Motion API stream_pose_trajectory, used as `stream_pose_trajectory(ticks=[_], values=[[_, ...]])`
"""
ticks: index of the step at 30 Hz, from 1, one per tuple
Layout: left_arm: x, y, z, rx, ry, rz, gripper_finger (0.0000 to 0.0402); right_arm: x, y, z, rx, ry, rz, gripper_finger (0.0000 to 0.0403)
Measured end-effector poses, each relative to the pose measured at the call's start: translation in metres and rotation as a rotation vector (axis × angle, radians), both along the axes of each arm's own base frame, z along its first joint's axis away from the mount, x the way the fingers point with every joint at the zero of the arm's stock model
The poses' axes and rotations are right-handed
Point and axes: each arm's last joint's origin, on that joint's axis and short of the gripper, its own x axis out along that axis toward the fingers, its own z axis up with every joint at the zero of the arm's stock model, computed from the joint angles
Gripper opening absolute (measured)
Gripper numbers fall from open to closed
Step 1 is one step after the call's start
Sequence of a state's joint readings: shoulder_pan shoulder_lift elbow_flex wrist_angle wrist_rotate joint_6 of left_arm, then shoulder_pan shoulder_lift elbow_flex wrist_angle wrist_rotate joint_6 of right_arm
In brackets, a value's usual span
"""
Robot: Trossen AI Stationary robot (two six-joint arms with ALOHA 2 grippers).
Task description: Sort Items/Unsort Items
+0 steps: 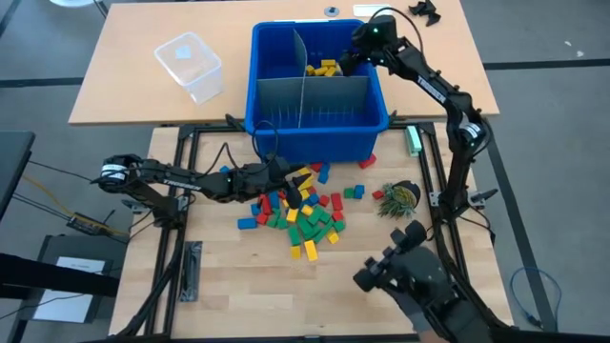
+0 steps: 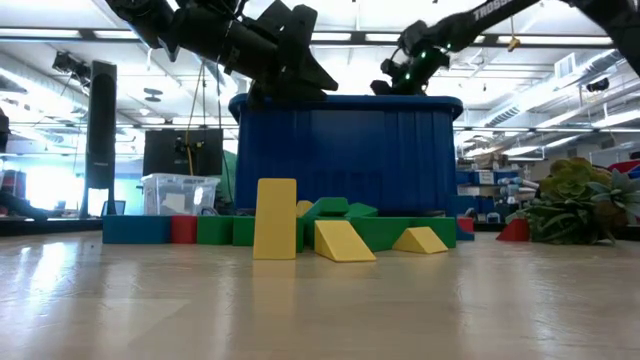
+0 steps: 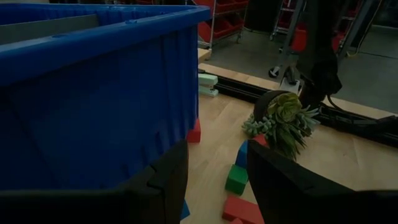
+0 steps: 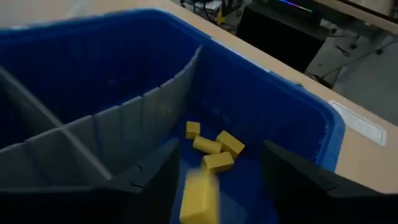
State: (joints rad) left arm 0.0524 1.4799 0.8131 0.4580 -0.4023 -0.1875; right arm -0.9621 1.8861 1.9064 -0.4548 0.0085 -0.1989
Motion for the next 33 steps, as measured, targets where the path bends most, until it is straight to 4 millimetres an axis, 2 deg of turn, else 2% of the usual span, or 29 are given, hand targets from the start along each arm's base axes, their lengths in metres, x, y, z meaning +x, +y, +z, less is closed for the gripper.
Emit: stream_pose_trajectory(ticks=[4, 9, 12, 16, 19, 22, 29, 33], values=[[0.000, 0.000, 0.000, 0.000, -0.001, 0.000, 0.0168, 0.000, 0.039, 0.027, 0.001, 0.021, 0.138, 0.0251], [0.000, 0.000, 0.000, 0.000, -0.001, 0.000, 0.0168, 0.011, 0.108, 0.050, 0.088, 0.046, 0.434, 0.0262], [0.000, 0.000, 0.000, 0.000, -0.001, 0.000, 0.0168, 0.019, 0.151, 0.054, 0.146, 0.109, 0.563, 0.0260], [0.000, 0.000, 0.000, 0.000, -0.001, 0.000, 0.0168, 0.023, 0.204, 0.047, 0.206, 0.218, 0.724, 0.0254], [0.000, 0.000, 0.000, 0.000, -0.001, 0.000, 0.0168, 0.026, 0.235, 0.034, 0.240, 0.255, 0.811, 0.0249], [0.000, 0.000, 0.000, 0.000, -0.001, 0.000, 0.0168, 0.032, 0.258, 0.013, 0.269, 0.250, 0.863, 0.0246], [0.000, 0.000, 0.000, 0.000, -0.001, 0.000, 0.0168, 0.051, 0.299, -0.053, 0.261, 0.212, 0.957, 0.0245], [0.000, 0.000, 0.000, 0.000, -0.001, 0.000, 0.0168, 0.069, 0.317, -0.091, 0.252, 0.191, 0.997, 0.0241]])
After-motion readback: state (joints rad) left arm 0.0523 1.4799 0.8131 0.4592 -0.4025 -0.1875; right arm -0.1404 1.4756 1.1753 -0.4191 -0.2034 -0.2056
